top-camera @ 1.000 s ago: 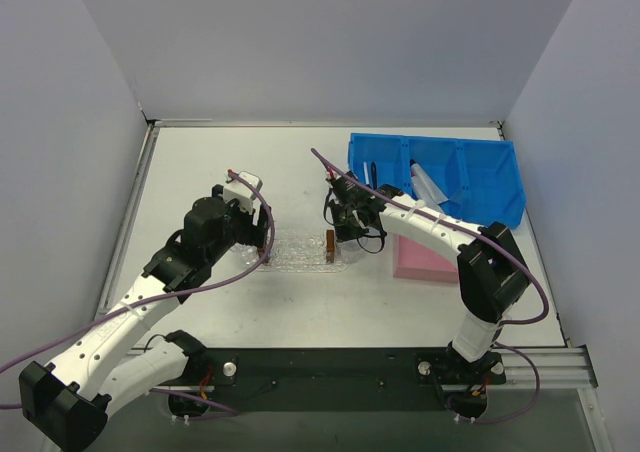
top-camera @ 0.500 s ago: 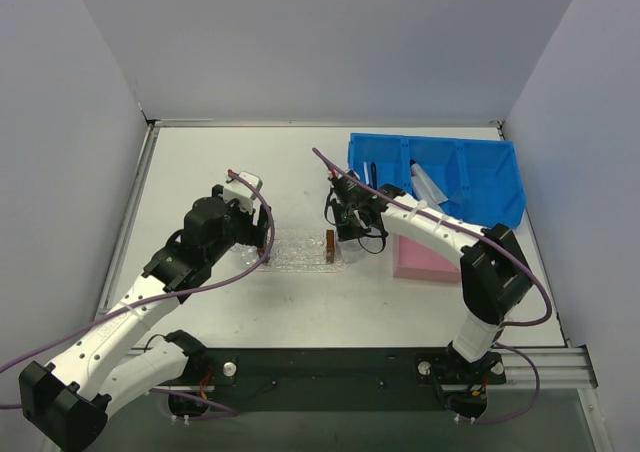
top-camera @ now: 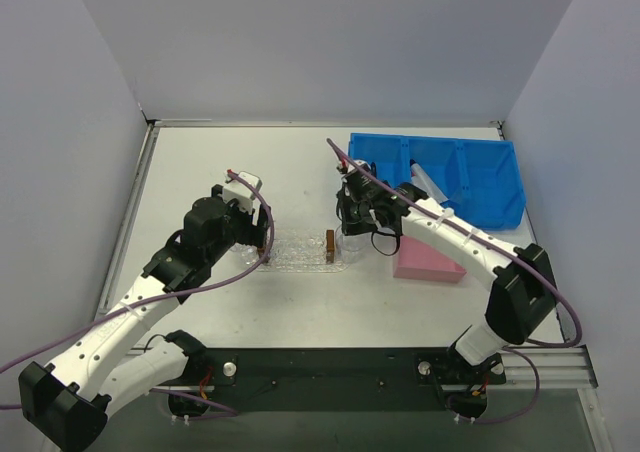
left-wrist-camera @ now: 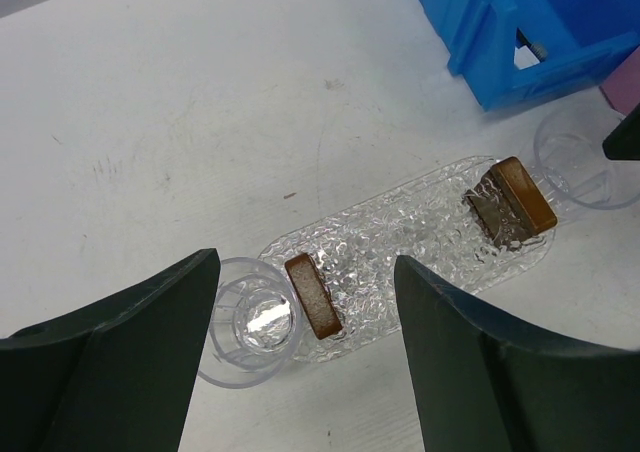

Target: Prepare toiletry sets of a toothbrush and toothpaste on the tray

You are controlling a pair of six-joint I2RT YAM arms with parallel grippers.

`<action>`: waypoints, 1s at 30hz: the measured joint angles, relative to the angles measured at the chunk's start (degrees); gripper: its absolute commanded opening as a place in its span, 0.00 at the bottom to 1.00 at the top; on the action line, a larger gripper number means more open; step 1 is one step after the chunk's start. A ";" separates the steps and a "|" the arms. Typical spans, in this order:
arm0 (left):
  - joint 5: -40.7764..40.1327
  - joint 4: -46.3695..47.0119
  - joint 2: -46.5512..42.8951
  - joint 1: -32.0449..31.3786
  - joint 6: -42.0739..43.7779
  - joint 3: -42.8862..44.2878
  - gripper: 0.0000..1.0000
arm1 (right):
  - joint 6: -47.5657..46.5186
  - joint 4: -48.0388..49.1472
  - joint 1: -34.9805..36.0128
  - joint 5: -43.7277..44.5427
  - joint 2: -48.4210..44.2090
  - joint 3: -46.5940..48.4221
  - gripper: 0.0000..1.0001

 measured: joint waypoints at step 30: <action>-8.02 1.55 3.63 1.90 1.14 -0.55 0.81 | -11.32 -8.63 -18.05 0.72 18.25 27.04 0.19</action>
